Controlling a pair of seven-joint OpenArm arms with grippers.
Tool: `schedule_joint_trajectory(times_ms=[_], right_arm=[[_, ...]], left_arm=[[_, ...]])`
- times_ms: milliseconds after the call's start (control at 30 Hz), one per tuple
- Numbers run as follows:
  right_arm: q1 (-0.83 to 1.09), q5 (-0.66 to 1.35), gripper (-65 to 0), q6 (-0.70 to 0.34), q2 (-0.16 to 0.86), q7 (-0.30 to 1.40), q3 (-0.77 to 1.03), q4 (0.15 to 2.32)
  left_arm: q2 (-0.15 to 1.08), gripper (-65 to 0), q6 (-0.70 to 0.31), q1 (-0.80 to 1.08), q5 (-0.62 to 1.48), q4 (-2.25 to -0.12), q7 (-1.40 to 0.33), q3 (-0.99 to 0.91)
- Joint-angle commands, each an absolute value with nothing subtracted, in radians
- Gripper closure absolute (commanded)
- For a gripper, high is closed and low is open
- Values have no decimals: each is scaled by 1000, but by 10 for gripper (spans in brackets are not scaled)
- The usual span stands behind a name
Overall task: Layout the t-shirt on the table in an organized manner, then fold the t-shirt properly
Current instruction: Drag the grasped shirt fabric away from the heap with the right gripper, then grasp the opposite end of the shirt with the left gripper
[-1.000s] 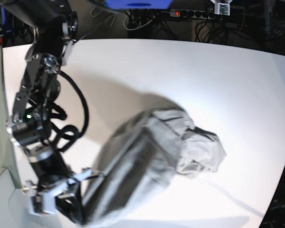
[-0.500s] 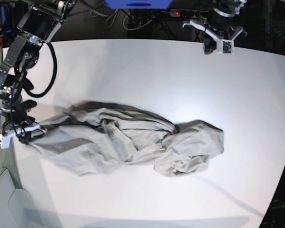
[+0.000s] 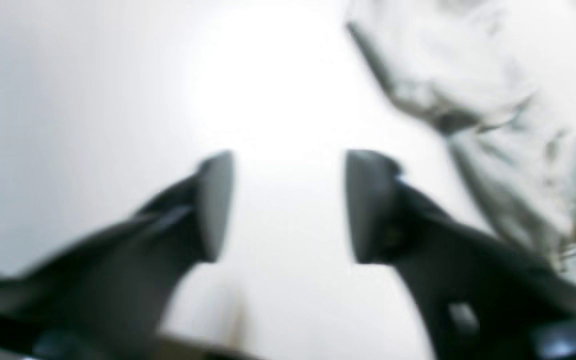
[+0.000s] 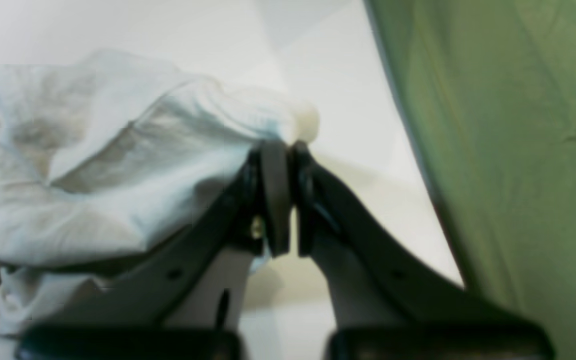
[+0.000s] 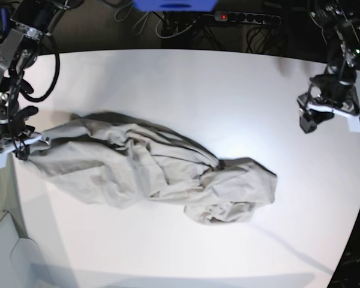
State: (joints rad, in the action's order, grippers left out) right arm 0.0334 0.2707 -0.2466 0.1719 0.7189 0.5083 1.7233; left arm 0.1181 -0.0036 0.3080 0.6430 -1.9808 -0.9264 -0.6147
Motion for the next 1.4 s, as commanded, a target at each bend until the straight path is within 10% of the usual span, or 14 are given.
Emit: schedule_joint_trajectory(times_ms=[0, 400, 767, 1367], right_arm=[[27, 282, 0, -252, 188, 693, 515, 1744], [64, 282, 0, -252, 188, 693, 515, 1744], [110, 280, 0, -252, 191, 694, 513, 1745], [173, 278, 0, -252, 191, 694, 510, 1821]], left_arm=[[127, -447, 2, 268, 664, -1985, -914, -618], [185, -458, -30, -82, 553, -1442, -734, -479], [203, -307, -137, -239, 553, -1098, -498, -254], [120, -304, -139, -357, 552, -960, -429, -171]])
